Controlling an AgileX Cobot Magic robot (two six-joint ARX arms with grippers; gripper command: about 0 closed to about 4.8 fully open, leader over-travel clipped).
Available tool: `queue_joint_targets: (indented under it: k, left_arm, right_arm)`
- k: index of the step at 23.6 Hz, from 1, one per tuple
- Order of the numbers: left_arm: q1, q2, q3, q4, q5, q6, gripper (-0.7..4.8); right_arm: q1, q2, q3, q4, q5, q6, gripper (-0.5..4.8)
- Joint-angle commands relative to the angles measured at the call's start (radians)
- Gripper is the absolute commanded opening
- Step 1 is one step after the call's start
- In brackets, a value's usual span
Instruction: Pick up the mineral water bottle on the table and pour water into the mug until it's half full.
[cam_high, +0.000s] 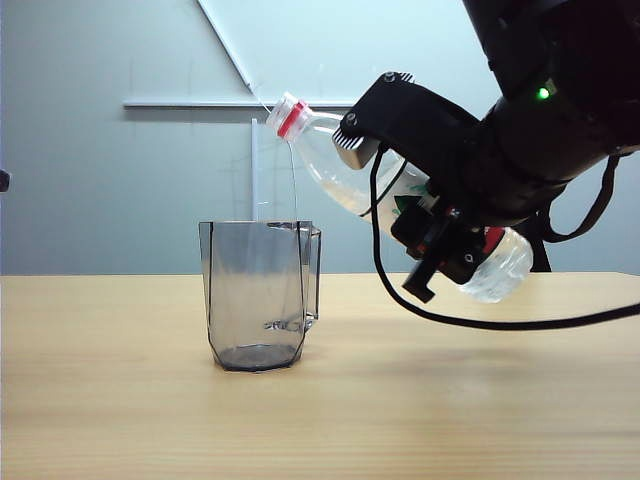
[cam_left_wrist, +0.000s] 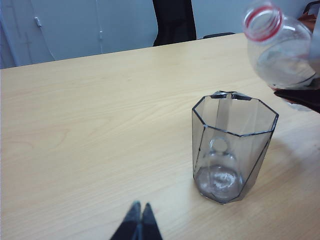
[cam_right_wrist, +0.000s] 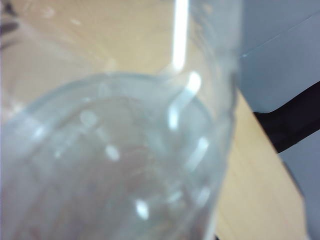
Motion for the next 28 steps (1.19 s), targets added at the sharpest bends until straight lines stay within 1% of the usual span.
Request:
queue_joint_targets:
  k: [1,8,16,19,24,27,28]
  left_arm:
    - [-0.001,0.002,0.002,0.013,0.002,-0.003,-0.02]
    - [-0.001,0.002,0.002,0.013,0.002,-0.003,-0.02]
    - [-0.001,0.002,0.002,0.013,0.002,-0.003,-0.02]
    - [-0.001,0.002,0.002,0.013,0.002,-0.003,-0.02]
    - [-0.001,0.002,0.002,0.013,0.002,-0.003,-0.02]
    - [-0.001,0.002,0.002,0.013,0.002,-0.003,-0.02]
    - [-0.001,0.002,0.002,0.013,0.001,-0.003,-0.02]
  right_arm:
    - [0.024,-0.011,0.01,0.037,0.031,-0.089,2.29]
    - [0.035,-0.011,0.009,-0.006,0.119,-0.122,2.29]
    - [0.038,-0.011,0.009,-0.007,0.192,-0.218,2.29]
    - [0.043,-0.011,0.009,-0.003,0.253,-0.246,2.29]
    - [0.067,-0.013,0.009,0.002,0.301,-0.313,2.28]
    - [0.087,-0.023,0.009,0.006,0.328,-0.351,2.07]
    - [0.088,-0.023,0.009,0.011,0.344,-0.364,2.07]
